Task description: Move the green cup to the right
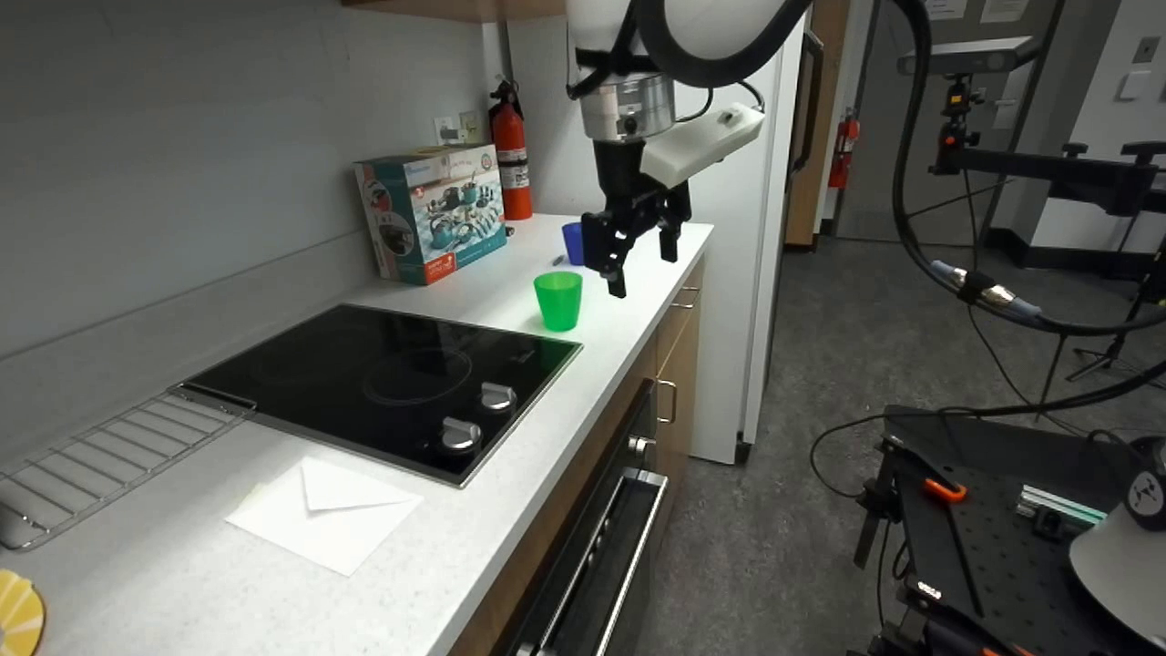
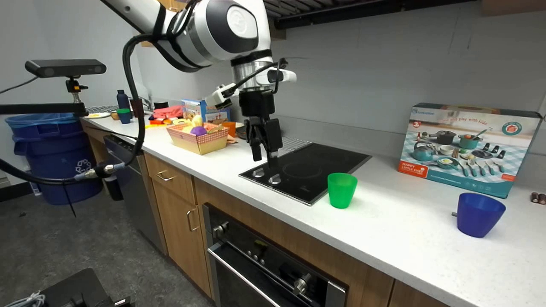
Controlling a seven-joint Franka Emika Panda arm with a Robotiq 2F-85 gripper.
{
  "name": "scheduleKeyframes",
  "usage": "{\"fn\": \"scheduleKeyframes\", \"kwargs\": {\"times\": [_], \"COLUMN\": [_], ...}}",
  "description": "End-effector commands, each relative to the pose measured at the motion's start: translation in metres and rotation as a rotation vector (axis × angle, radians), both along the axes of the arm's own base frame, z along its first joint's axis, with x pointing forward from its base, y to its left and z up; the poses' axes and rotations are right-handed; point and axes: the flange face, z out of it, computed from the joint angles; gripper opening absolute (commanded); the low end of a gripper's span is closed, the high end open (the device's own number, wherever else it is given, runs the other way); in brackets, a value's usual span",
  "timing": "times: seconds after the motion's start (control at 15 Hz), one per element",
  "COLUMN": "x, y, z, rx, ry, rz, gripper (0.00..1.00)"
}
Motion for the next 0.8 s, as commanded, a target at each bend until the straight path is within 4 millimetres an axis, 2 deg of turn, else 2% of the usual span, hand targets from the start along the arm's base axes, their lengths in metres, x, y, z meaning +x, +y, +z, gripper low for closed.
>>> {"fn": "scheduleKeyframes", "kwargs": {"times": [0.0,0.2,0.4,0.47,0.73], "x": [-0.036,-0.062,-0.076,-0.061,-0.070], "y": [0.005,0.016,0.025,0.024,0.028], "z": [0.015,0.015,0.014,0.011,0.010], "rx": [-0.012,-0.001,-0.009,0.004,0.001], "ry": [-0.024,-0.036,-0.023,-0.007,-0.008], "rz": [0.009,0.023,0.024,0.039,0.035], "gripper": [1.00,1.00,1.00,1.00,1.00]}}
